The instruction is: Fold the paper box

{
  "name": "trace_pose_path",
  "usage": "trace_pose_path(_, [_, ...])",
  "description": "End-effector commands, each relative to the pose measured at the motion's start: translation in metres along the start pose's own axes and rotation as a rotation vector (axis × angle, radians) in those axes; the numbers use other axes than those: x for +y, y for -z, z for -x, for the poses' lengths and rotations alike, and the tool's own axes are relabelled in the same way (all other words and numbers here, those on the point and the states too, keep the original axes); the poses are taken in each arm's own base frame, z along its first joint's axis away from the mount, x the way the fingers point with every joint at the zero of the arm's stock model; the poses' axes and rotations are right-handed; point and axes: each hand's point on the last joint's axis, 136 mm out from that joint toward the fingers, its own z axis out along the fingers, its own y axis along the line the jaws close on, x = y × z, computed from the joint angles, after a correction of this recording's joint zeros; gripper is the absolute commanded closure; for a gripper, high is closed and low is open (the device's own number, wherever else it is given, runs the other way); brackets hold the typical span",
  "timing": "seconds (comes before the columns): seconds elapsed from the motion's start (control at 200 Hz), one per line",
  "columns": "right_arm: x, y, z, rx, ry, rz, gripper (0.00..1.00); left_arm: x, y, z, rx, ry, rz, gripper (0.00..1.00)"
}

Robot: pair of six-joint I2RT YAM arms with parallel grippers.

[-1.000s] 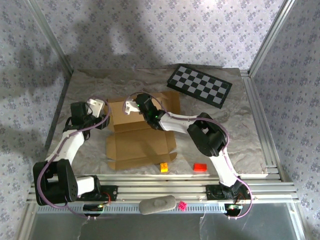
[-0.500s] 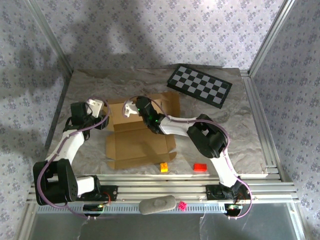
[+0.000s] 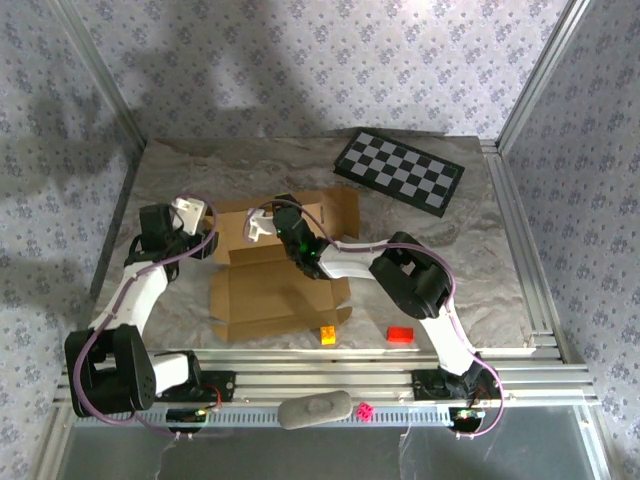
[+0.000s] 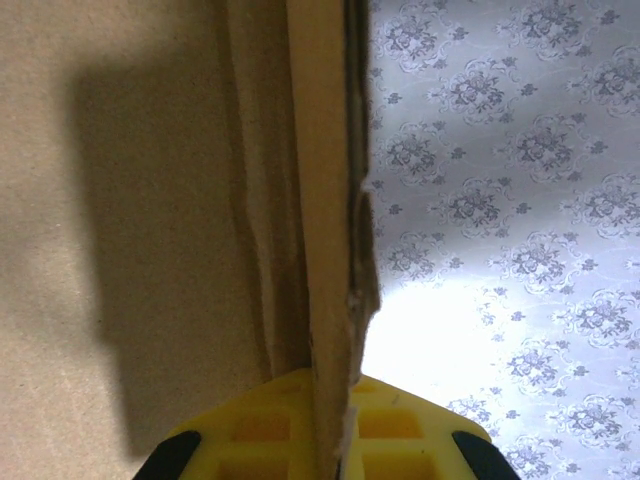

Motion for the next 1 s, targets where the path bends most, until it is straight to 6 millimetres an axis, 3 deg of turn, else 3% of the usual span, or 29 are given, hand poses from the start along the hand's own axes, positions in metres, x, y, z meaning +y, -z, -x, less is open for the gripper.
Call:
trace_pose_path(0.0, [-0.017,0.006,0.006,-0.019,-0.017,-0.043,1.00,0.010,-0.002,0.015,-0.015,-0.014,0.039,0.33])
trace_pose_path(0.175, [-0.015,0.008,0.005,-0.024,-0.016,-0.039,1.00,0.012,-0.006,0.020,-0.021,-0.011,0.042,0.32])
trace_pose_path(0.57, [-0.012,0.004,0.006,-0.029,-0.029,-0.026,1.00,-0.018,-0.005,0.031,-0.078,-0.049,-0.094,0.34])
trace_pose_path(0.775, [-0.010,0.000,0.002,-0.016,-0.033,-0.017,1.00,-0.024,0.008,0.025,-0.094,-0.053,-0.103,0.31])
trace_pose_path(0.994, [-0.013,-0.002,0.004,-0.017,-0.040,-0.016,1.00,-0.030,0.004,0.014,-0.066,-0.039,-0.136,0.31])
